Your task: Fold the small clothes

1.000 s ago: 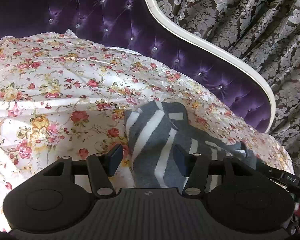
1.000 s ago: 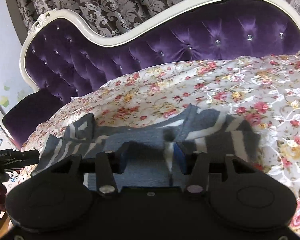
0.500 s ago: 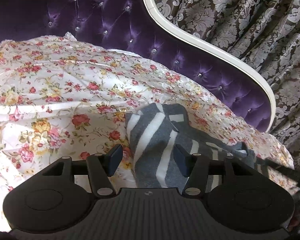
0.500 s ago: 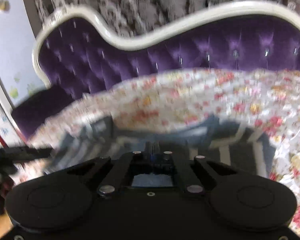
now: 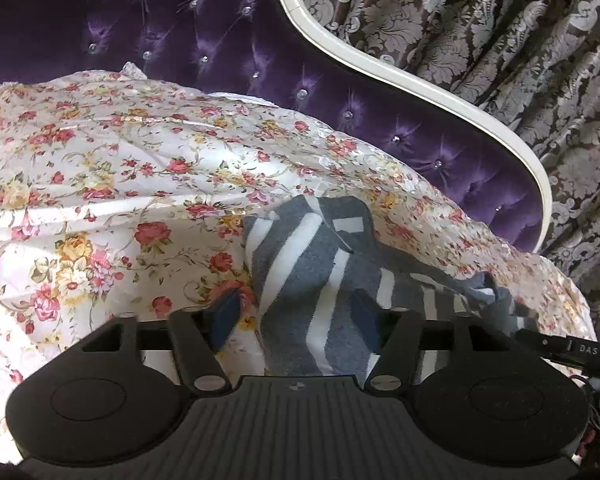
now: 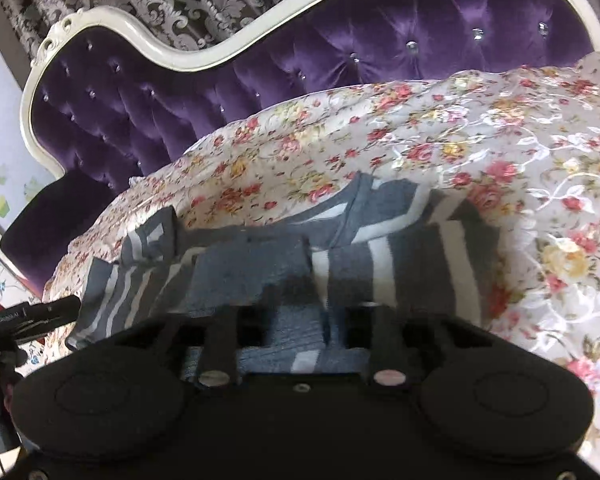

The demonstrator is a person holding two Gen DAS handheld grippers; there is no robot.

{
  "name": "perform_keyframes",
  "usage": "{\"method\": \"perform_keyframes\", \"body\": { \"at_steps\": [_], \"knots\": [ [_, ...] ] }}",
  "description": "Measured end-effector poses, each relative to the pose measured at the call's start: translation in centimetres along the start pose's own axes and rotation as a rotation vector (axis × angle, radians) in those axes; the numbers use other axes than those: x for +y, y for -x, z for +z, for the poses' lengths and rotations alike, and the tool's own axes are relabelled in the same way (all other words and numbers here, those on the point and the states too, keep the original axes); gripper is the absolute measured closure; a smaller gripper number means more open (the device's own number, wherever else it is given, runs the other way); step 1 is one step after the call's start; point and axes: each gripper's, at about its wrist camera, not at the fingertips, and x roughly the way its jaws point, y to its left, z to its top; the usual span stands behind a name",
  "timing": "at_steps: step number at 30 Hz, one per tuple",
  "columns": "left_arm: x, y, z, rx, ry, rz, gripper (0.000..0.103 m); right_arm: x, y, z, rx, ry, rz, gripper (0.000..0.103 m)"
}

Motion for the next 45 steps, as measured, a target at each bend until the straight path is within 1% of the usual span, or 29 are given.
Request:
{"method": "perform_keyframes", "body": {
  "at_steps": [2,5,6,7,8,9,11,14,16,17,18,19,22,24,25,28,29,30,31,32,34,37,40,42,44,45],
  "knots": [
    [-0.1,0.1,0.0,-0.008,-0.006,-0.006,0.025,0.3,-0.4,-0.2,0.006,0.006,0.015,0.045],
    [-0.1,0.4,0.1,-0.027,-0.007,-0.004,0.024,0.5,-0.9,-0.6,0.015,0.005,0.04,0.046],
    [0.0,0.5,0.2,-0.031,-0.006,-0.003,0.023,0.6,-1.0,-0.6,0.012,0.01,0.042,0.054],
    [0.0,0.6,0.2,-0.034,-0.005,-0.002,0.023,0.7,-1.1,-0.6,0.012,0.014,0.038,0.085],
    [0.0,0.6,0.3,-0.036,-0.005,-0.001,0.023,0.7,-1.1,-0.5,0.014,0.013,0.02,0.091],
    [0.0,0.6,0.3,-0.038,-0.005,0.003,0.023,0.8,-0.9,-0.5,0.01,0.007,0.014,0.093],
    [0.1,0.7,0.3,-0.041,-0.011,0.01,0.022,1.0,0.1,-0.2,-0.023,0.001,0.03,0.094],
    [0.0,0.8,0.4,-0.047,-0.025,0.022,0.022,1.9,4.3,0.4,-0.147,0.019,0.059,0.094],
    [-0.1,0.8,0.4,-0.047,-0.036,0.03,0.022,1.8,6.8,0.4,-0.204,0.019,0.061,0.094],
    [-0.2,0.7,0.3,-0.045,-0.038,0.033,0.022,1.6,7.3,0.6,-0.215,0.007,0.055,0.094],
    [-0.3,0.6,0.3,-0.041,-0.04,0.036,0.021,1.3,7.4,0.8,-0.211,-0.003,0.033,0.095],
    [-0.3,0.5,0.2,-0.038,-0.042,0.04,0.021,0.9,7.2,0.9,-0.178,-0.01,-0.021,0.094],
    [-0.5,0.4,0.0,-0.031,-0.062,0.064,0.021,-0.3,6.0,0.8,-0.09,-0.021,-0.141,0.094],
    [-0.7,0.2,0.0,-0.025,-0.084,0.09,0.02,-0.9,5.3,0.7,-0.031,-0.022,-0.183,0.094],
    [-0.8,0.1,-0.1,-0.02,-0.095,0.101,0.02,-1.1,5.0,0.6,-0.009,-0.019,-0.188,0.094],
    [-1.1,-0.3,-0.2,-0.008,-0.131,0.129,0.02,-1.1,4.9,0.5,-0.006,-0.005,-0.198,0.094],
    [-1.3,-0.4,-0.3,-0.004,-0.146,0.135,0.02,-0.8,4.9,0.6,-0.017,0.017,-0.223,0.092],
    [-1.5,-0.5,-0.4,0.0,-0.165,0.142,0.02,-0.4,4.9,0.8,-0.034,0.041,-0.245,0.086],
    [-1.7,-0.7,-0.5,0.004,-0.184,0.15,0.02,-0.1,5.0,0.8,-0.059,0.061,-0.268,0.086],
    [-1.9,-1.0,-0.6,0.009,-0.203,0.161,0.02,0.1,5.1,0.9,-0.075,0.073,-0.277,0.086],
    [-2.1,-1.6,-0.9,0.031,-0.252,0.203,0.02,0.1,5.2,0.9,-0.093,0.068,-0.265,0.086],
    [-1.9,-2.4,-1.6,0.065,-0.304,0.269,0.019,0.0,4.9,0.8,-0.083,0.068,-0.264,0.086],
    [-1.4,-2.4,-1.6,0.066,-0.299,0.296,0.018,0.0,4.5,0.6,-0.076,0.067,-0.257,0.086],
    [-1.3,-2.3,-1.5,0.059,-0.314,0.321,0.018,0.3,4.3,0.5,-0.079,0.072,-0.249,0.086],
    [-1.2,-2.3,-1.4,0.06,-0.31,0.327,0.018,0.8,4.1,0.2,-0.084,0.089,-0.235,0.085],
    [-1.1,-2.3,-1.4,0.062,-0.304,0.324,0.018,1.1,3.8,0.1,-0.079,0.103,-0.225,0.082]
  ]
}}
